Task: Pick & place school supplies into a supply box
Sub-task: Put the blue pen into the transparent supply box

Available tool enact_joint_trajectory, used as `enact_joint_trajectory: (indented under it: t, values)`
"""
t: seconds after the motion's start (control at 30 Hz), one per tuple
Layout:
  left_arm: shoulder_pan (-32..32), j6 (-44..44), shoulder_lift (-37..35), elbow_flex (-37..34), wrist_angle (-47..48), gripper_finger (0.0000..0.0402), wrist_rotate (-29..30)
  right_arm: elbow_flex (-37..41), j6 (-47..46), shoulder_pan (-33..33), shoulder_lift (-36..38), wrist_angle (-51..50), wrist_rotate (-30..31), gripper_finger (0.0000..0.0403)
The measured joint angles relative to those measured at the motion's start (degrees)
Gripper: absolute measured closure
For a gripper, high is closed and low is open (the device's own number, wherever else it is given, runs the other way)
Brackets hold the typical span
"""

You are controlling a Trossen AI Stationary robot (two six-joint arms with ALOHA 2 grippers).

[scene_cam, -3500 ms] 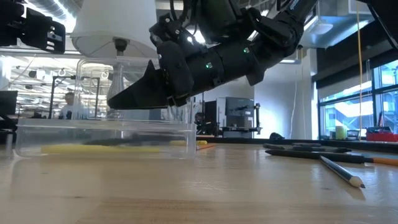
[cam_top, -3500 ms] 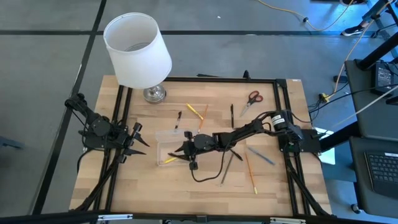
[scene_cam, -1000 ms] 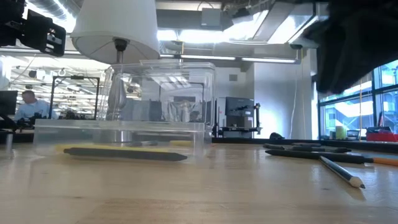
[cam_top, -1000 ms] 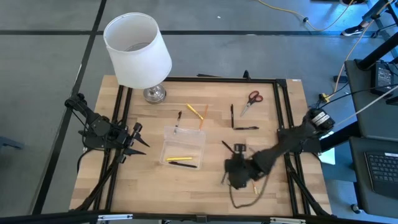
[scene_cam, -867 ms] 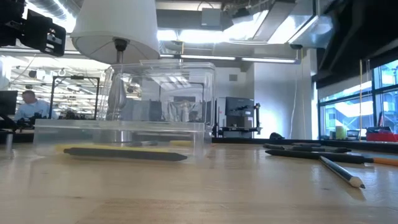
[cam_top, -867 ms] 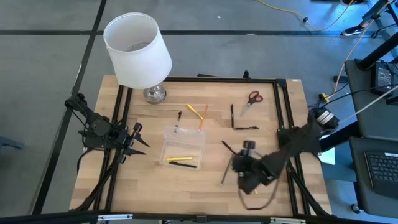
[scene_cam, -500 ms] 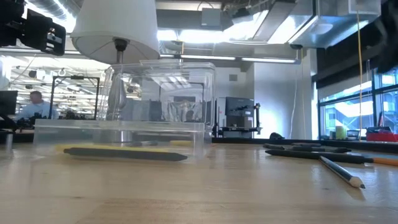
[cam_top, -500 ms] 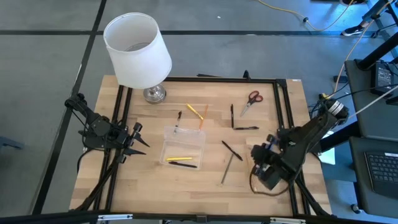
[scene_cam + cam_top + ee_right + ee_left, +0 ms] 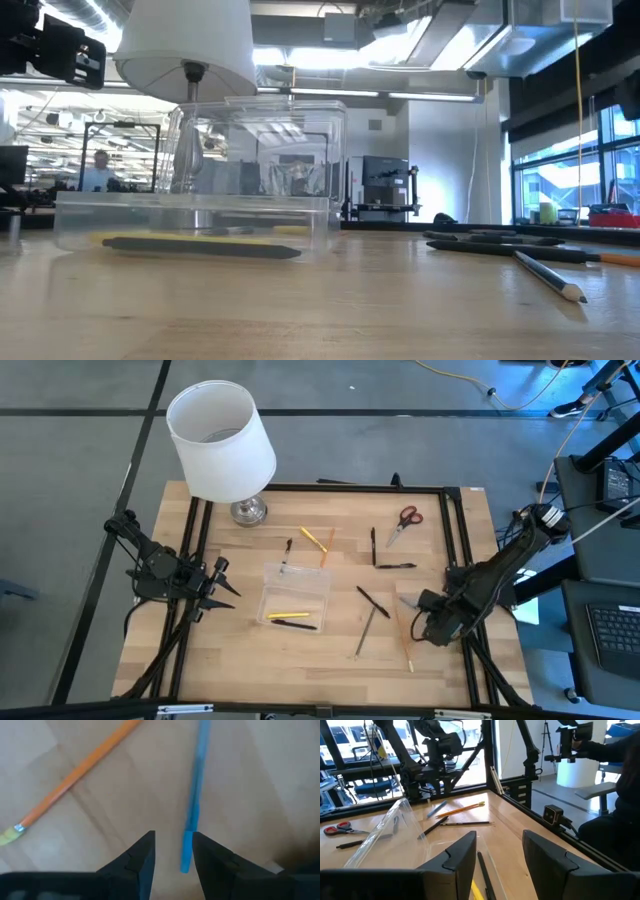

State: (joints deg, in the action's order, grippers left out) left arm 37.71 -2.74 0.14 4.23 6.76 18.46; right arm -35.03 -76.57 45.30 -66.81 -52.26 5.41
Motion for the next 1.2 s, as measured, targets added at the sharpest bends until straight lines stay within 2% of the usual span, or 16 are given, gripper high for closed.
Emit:
enact_joint_trajectory:
  t: [0.2, 0.47, 0.67, 0.83, 0.93, 1.03, 1.2]
  values:
    - [0.00, 0.00, 0.00, 0.00, 0.02, 0.0251, 0.00, 4.61, -1.16, 0.00, 3.64, 3.73, -2.58, 0.0270]
    - [0.00, -0.02, 0.00, 0.00, 0.16, 0.0247, 0.04, 10.85, -1.07, -0.02, 4.02, 13.80, -5.20, 0.0270]
    - [0.00, -0.02, 0.00, 0.00, 0.15, 0.0250, 0.09, 12.14, -0.77, -0.02, 4.13, 14.84, -5.73, 0.0270]
    - [0.00, -0.02, 0.00, 0.00, 0.15, 0.0250, 0.15, 9.26, 3.52, -0.04, 3.99, 13.22, -6.22, 0.0270]
    - [0.00, -0.13, 0.00, 0.00, 0.27, 0.0248, 0.76, 6.34, 8.97, -0.06, 3.98, 5.51, -2.65, 0.0269]
    - [0.00, -0.11, 0.00, 0.00, 0.31, 0.0247, 2.58, 3.60, 14.36, -0.13, 4.00, -0.01, -1.58, 0.0269]
    - [0.00, -0.09, 0.00, 0.00, 0.31, 0.0250, 4.39, 3.83, 17.65, -0.15, 4.00, -1.90, -0.56, 0.0269]
